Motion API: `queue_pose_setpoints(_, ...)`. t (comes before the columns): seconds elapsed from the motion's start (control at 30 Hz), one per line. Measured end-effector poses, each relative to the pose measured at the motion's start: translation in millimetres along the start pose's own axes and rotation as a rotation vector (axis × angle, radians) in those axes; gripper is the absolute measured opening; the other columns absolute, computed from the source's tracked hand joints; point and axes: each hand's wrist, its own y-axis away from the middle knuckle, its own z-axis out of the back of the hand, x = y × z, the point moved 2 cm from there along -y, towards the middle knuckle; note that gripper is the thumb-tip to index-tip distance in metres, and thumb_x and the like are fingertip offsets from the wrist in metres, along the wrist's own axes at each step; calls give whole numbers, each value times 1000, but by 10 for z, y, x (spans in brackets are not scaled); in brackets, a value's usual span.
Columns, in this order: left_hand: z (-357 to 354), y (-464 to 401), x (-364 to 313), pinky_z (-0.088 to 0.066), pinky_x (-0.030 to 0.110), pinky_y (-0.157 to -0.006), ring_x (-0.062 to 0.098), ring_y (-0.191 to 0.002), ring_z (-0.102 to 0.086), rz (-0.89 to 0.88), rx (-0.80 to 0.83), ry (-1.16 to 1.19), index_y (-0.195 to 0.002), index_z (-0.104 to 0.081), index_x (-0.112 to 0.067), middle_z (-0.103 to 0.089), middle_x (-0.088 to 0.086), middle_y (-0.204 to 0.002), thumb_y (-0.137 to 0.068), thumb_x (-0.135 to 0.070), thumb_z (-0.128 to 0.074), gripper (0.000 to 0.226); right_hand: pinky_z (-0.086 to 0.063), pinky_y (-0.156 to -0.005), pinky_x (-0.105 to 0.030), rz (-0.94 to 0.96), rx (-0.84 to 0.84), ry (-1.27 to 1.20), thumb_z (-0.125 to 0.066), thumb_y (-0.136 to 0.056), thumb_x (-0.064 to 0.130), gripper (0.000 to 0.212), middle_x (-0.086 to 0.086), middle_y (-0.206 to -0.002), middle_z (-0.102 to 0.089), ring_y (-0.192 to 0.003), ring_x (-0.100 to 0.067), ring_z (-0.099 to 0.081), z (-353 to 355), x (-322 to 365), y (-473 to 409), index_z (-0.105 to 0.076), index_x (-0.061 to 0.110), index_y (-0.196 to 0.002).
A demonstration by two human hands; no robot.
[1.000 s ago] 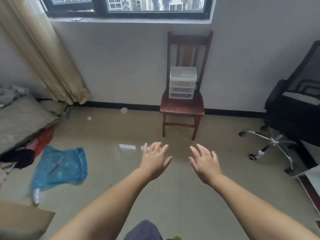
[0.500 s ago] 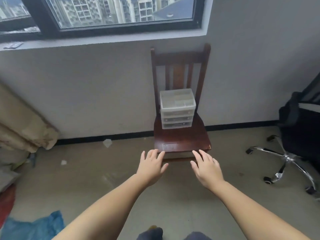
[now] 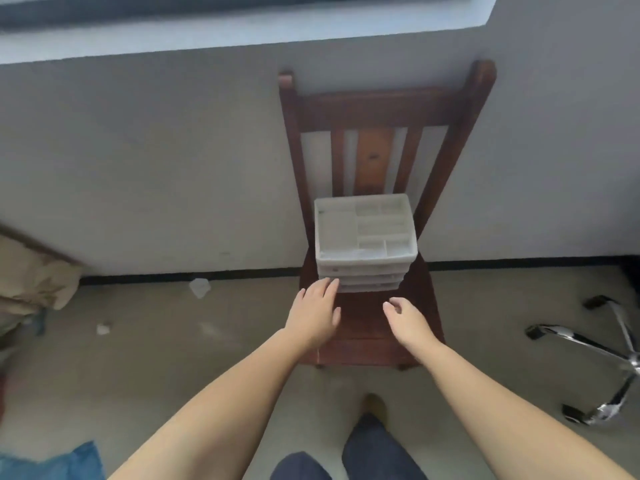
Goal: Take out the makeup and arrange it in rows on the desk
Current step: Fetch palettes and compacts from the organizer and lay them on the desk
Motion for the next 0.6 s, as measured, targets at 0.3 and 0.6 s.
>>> queue_pose_setpoints(0.3, -318, -1044, 174, 4, 42, -119, 17, -146, 11, -15, 79, -116, -150, 7, -11, 10, 3, -159, -90, -3, -34, 73, -43, -95, -43, -524, 8, -1155, -30, -94, -7, 29, -17, -117, -56, -121, -29, -52, -461, 224, -1346, -50, 4, -113)
queue_pose_setpoints(0.6, -447, -1124, 331, 8, 40, -118, 17, -145, 15, -77, 132, -186, -149, 13, -10, 17, 5, -158, -90, -2, -36, 76, -41, -97, -46, -623, -38, -1416, -19, -87, -14, 37, -15, -94, -56, -110, -28, -54, -652, 184, -1532, -51, 2, -96)
